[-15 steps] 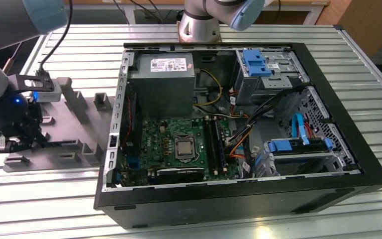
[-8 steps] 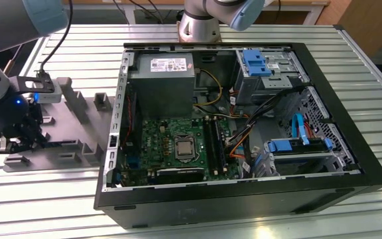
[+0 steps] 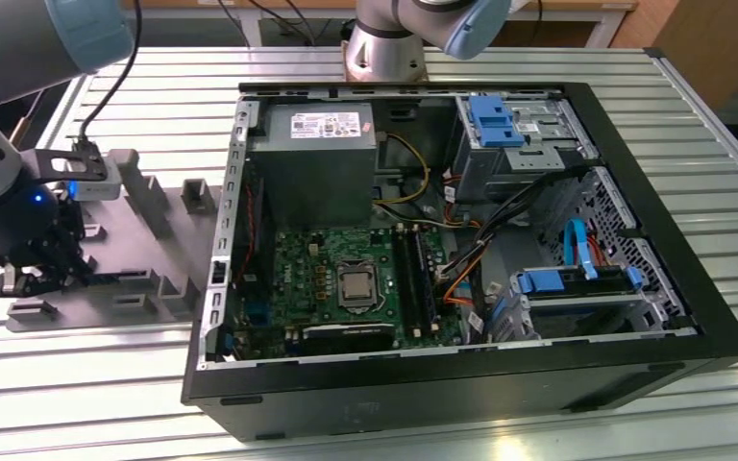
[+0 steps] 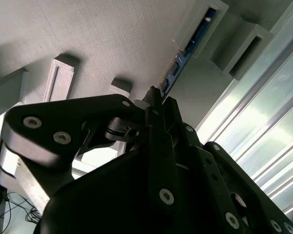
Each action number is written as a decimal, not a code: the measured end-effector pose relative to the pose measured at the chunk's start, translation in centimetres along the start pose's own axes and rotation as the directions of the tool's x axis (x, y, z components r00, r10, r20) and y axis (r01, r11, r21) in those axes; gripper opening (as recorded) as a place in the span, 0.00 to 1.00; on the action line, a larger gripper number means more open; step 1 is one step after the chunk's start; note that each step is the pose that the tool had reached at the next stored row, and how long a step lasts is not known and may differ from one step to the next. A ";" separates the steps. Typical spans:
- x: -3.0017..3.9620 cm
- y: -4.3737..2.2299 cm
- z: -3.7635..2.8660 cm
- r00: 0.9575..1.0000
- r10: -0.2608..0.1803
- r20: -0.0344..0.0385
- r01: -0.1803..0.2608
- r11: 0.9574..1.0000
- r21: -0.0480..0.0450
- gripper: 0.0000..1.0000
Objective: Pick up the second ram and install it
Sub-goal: 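Pick up the second ram and move it above second insertion slot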
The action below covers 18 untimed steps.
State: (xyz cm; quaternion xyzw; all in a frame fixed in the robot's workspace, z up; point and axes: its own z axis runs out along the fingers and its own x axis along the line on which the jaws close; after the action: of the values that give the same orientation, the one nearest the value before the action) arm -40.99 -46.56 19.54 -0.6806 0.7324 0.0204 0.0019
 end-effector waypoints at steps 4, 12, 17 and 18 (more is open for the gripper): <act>-0.04 0.06 0.22 1.000 0.000 0.000 0.000 1.000 0.000 0.22; -0.02 0.17 0.78 1.000 0.000 0.001 0.000 1.000 0.000 0.22; -0.02 0.21 0.94 1.000 0.000 0.003 0.000 1.000 0.000 0.21; -0.02 0.20 0.95 1.000 0.000 0.003 0.000 1.000 0.000 0.21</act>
State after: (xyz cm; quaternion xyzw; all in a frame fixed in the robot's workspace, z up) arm -41.22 -46.50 18.61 -0.6806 0.7324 0.0217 0.0031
